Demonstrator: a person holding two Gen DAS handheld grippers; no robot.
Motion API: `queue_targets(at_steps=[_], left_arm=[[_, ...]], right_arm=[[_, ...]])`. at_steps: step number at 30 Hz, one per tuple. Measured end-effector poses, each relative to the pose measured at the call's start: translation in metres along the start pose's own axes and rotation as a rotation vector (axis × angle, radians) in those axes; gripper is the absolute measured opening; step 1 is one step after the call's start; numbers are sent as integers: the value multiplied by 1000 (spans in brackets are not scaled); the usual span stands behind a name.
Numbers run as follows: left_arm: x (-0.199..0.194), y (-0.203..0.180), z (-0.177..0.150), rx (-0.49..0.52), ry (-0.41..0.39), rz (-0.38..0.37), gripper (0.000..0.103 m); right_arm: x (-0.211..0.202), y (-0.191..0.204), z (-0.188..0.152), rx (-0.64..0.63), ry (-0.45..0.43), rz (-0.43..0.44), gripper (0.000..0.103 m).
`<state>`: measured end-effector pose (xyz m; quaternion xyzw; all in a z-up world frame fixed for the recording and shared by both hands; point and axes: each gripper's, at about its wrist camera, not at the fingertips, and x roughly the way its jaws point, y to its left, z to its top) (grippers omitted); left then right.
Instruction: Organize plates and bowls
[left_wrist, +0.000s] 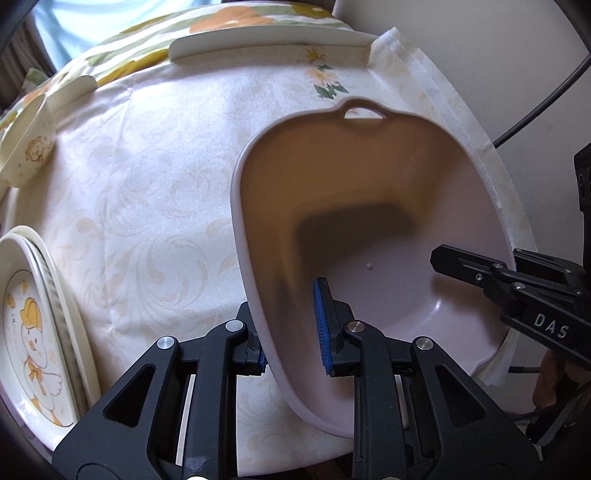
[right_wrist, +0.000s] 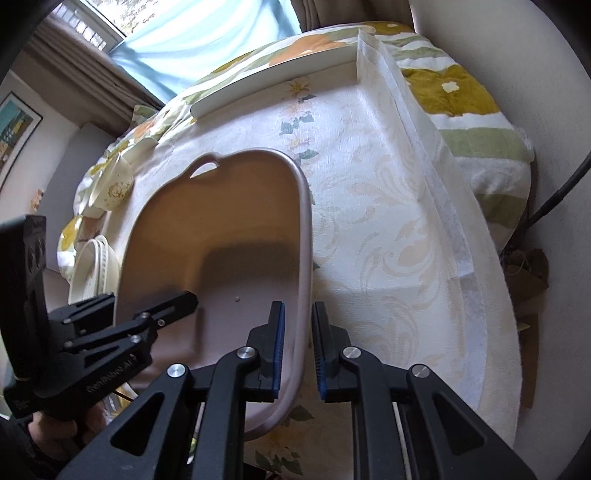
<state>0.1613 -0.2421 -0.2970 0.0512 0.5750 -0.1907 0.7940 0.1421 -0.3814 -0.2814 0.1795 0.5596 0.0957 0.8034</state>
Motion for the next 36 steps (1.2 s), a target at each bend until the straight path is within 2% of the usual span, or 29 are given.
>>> queue_targets(at_steps=[1, 3, 4, 5, 6, 7, 12, 17, 21, 25, 26, 27, 28, 29, 32, 36], left_arm=[[1, -1, 0, 6, 1, 3, 20], [5, -4, 3, 16, 4, 0, 29], [5, -5, 3, 21, 1, -2, 47], [5, -6, 3, 23, -8, 0, 69], [3, -6, 4, 23, -22, 6, 76], [1, -6, 4, 23, -37, 11, 78], [-2, -4, 4, 19, -28, 2, 78], [-26, -2, -1, 10, -51, 15, 78], [-64, 1, -9, -7, -106, 30, 78], [-119, 15, -20, -49, -197, 56, 78], [-135, 20, -22, -65, -229, 69, 78], [-151, 26, -25, -82, -265, 93, 80], [-165, 31, -26, -98, -293, 120, 89], [-177, 38, -26, -117, -316, 151, 103], [-208, 66, -26, -166, -389, 211, 103], [-231, 114, -19, -233, -412, 239, 103]], right_arm=[[0, -2, 0, 12, 0, 8, 13], [0, -5, 0, 37, -2, 28, 15], [0, -7, 0, 49, -5, 35, 21], [-1, -9, 0, 63, -9, 45, 26], [-1, -11, -1, 80, -11, 57, 39], [-2, -14, -1, 99, -18, 70, 45], [-11, -20, -1, 130, -31, 83, 45], [-41, -14, -1, 112, -72, 75, 45], [-72, 5, 1, 49, -113, 67, 45], [-98, 33, 10, -38, -151, 102, 46], [-105, 43, 12, -61, -158, 122, 48], [-109, 53, 15, -82, -166, 135, 65], [-112, 62, 19, -100, -176, 145, 92], [-116, 71, 23, -119, -193, 158, 101], [-122, 104, 35, -185, -243, 198, 103], [-112, 149, 58, -246, -213, 190, 103]])
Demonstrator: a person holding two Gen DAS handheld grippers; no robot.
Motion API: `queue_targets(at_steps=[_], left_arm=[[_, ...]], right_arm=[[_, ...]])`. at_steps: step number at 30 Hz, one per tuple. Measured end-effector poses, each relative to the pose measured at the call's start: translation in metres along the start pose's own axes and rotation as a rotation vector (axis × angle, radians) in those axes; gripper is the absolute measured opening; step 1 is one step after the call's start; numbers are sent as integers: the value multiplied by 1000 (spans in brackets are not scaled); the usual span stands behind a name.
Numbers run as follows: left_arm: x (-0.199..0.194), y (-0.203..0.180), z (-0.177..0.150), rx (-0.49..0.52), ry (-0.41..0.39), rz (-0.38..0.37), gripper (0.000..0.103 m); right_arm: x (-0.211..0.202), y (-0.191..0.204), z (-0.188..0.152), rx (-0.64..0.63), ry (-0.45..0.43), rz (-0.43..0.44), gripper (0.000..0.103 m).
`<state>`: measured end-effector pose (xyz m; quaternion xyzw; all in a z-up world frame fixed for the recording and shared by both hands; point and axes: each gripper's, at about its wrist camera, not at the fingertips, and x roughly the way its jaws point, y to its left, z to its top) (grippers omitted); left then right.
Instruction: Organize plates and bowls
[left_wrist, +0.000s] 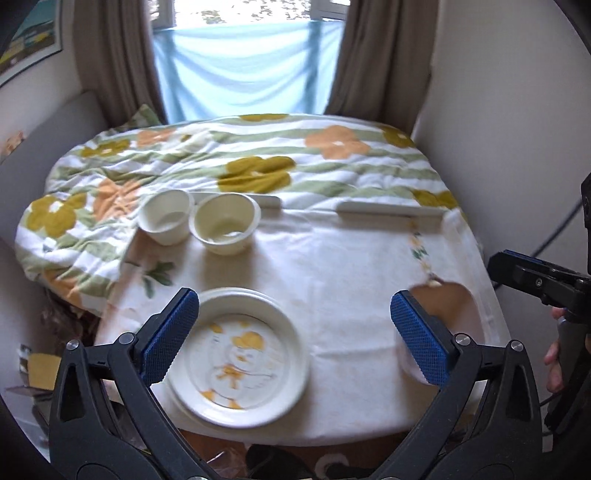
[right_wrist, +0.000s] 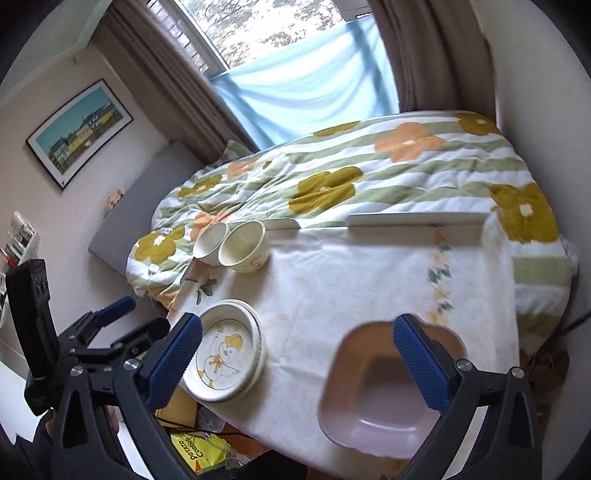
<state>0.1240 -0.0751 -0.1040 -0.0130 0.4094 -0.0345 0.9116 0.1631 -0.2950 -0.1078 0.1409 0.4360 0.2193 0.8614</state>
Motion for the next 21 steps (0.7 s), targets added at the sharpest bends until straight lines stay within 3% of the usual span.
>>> queue_targets(at_steps=[4, 12, 14, 21], left_arm=[[9, 52, 21, -64, 9, -15, 103], [75, 149, 57, -186, 105, -79, 102], [104, 165, 64, -220, 151, -114, 95], [207, 191, 74, -257, 311, -216, 63]], right_arm=[[24, 30, 27, 5, -18, -32, 103], [124, 59, 71, 67, 94, -17, 103], [154, 65, 78, 86, 124, -21, 103], [249, 69, 86, 136, 242, -43, 71]])
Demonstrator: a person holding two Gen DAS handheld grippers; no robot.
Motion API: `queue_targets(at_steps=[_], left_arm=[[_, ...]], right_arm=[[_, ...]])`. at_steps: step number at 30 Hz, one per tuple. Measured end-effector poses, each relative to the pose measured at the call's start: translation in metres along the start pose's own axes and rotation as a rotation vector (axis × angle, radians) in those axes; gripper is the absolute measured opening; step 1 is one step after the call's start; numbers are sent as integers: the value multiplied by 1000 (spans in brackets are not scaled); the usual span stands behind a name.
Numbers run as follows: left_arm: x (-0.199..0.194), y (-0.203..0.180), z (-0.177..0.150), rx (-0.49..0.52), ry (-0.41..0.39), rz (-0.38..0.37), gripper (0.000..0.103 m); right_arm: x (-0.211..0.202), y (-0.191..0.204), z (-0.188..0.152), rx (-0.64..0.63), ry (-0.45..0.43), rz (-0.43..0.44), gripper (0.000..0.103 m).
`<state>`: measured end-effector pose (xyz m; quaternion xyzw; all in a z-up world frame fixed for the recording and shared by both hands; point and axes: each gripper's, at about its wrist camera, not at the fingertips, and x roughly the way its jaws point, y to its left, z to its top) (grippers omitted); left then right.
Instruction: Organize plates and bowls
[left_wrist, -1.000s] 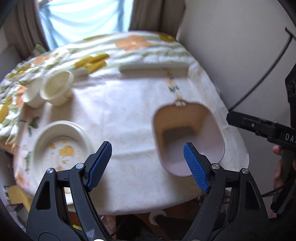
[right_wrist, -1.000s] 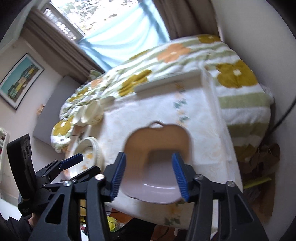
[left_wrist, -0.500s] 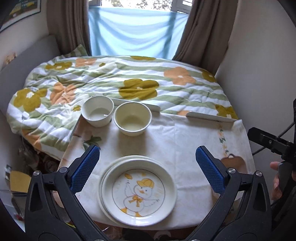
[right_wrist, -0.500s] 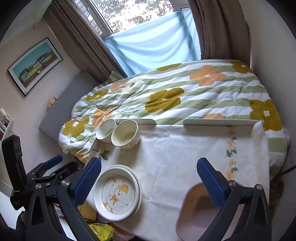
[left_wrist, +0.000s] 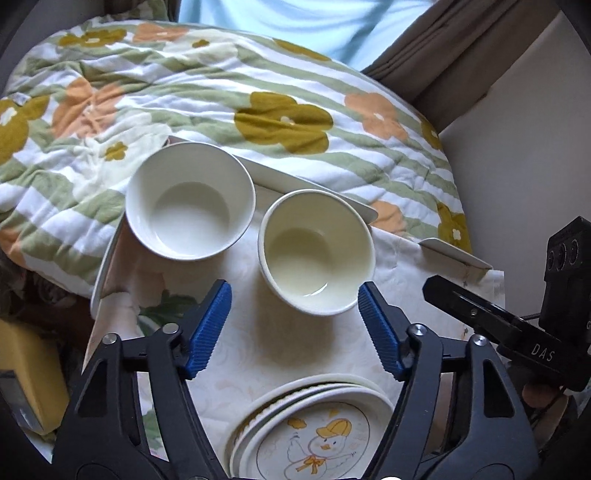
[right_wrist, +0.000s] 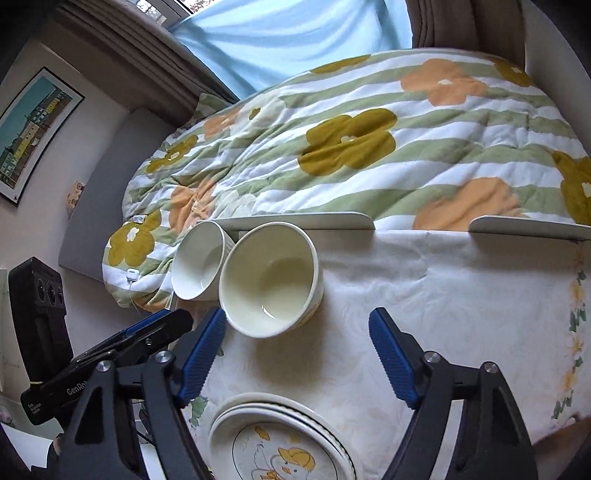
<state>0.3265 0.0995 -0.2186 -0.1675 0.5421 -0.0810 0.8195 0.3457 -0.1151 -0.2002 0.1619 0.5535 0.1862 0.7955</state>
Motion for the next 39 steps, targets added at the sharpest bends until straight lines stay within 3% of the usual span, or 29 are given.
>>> queue_targets(at_steps=[2, 7, 11, 12, 14, 16, 22, 32, 39], left_arm=[[18, 2, 4, 13, 37, 1, 52], [54, 5, 12, 40, 93, -3, 39], [71, 9, 16, 36, 112, 9, 34], [74, 10, 17, 38, 108, 28, 30], [78, 15, 18, 29, 106, 49, 17], [82, 20, 19, 16, 111, 48, 15], [82, 15, 20, 41, 81, 83, 14], [72, 8, 21, 66, 52, 78, 14], [48, -5, 22, 107, 18, 60, 14]], right_arm=[[19, -3, 4, 23, 27, -10, 65], [55, -12, 7, 82, 77, -10, 53], [71, -14, 10, 90, 98, -1, 42], [74, -14, 10, 89, 102, -1, 34], [78, -16, 12, 88, 109, 9, 31], [81, -17, 14, 81, 109, 9, 17], [82, -16, 15, 47, 106, -6, 17], [81, -16, 18, 27, 98, -25, 14], [58, -9, 16, 15, 46, -31, 13]])
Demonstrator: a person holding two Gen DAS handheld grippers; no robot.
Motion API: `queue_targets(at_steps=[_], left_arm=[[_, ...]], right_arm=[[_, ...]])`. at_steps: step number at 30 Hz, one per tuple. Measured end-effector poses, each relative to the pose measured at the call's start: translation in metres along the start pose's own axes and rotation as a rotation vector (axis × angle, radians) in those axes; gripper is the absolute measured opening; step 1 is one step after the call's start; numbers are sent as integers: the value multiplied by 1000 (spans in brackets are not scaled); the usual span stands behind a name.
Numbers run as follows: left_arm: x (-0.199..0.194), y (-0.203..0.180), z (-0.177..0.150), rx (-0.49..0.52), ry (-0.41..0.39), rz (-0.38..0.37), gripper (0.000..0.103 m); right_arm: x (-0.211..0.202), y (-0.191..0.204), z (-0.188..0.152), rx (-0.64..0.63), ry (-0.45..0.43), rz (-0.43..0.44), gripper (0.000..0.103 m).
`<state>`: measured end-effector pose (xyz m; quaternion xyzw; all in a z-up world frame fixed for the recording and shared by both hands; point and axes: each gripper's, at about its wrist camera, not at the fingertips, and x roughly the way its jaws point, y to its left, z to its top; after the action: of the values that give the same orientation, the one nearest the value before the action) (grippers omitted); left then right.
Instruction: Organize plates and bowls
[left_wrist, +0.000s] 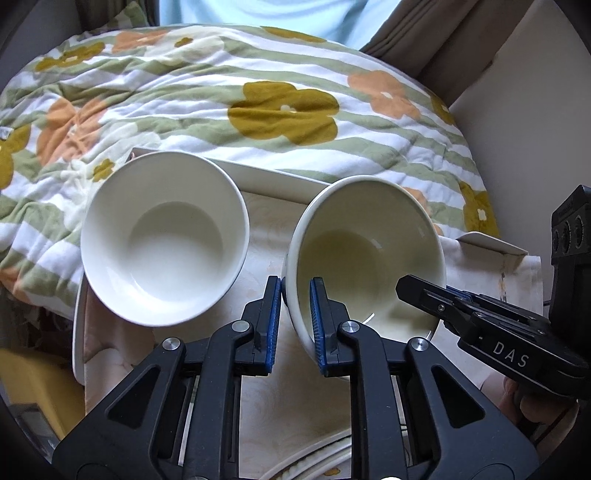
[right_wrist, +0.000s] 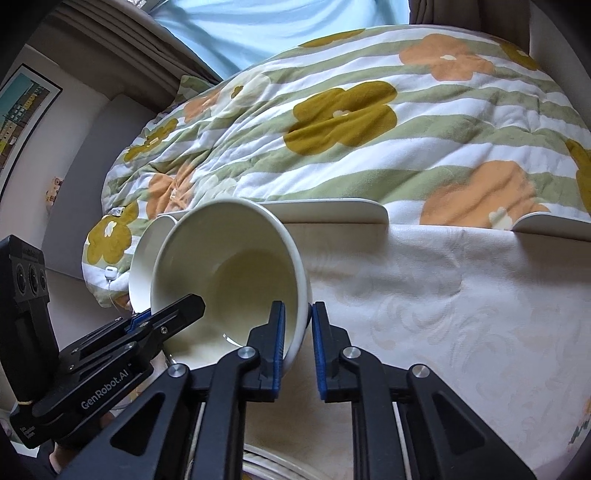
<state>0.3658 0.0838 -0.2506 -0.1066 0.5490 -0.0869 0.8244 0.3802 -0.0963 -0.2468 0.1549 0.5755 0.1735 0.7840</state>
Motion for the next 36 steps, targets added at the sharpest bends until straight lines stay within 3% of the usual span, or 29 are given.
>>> queue_targets(at_steps=[9, 18, 28, 36], left_arm=[[-52, -45, -3, 117, -57, -75, 14], [-84, -126, -40, 245, -43, -129, 14], [-78, -230, -111, 325, 30, -176, 14], [-48, -285, -164, 368, 115, -179, 14]], right_arm=[[-70, 1, -22, 47, -113, -26, 13], [-151, -30, -68, 107, -206, -80, 13], [-226, -104, -133, 153, -230, -136, 13], [-243, -161, -184, 205, -197, -173, 14]])
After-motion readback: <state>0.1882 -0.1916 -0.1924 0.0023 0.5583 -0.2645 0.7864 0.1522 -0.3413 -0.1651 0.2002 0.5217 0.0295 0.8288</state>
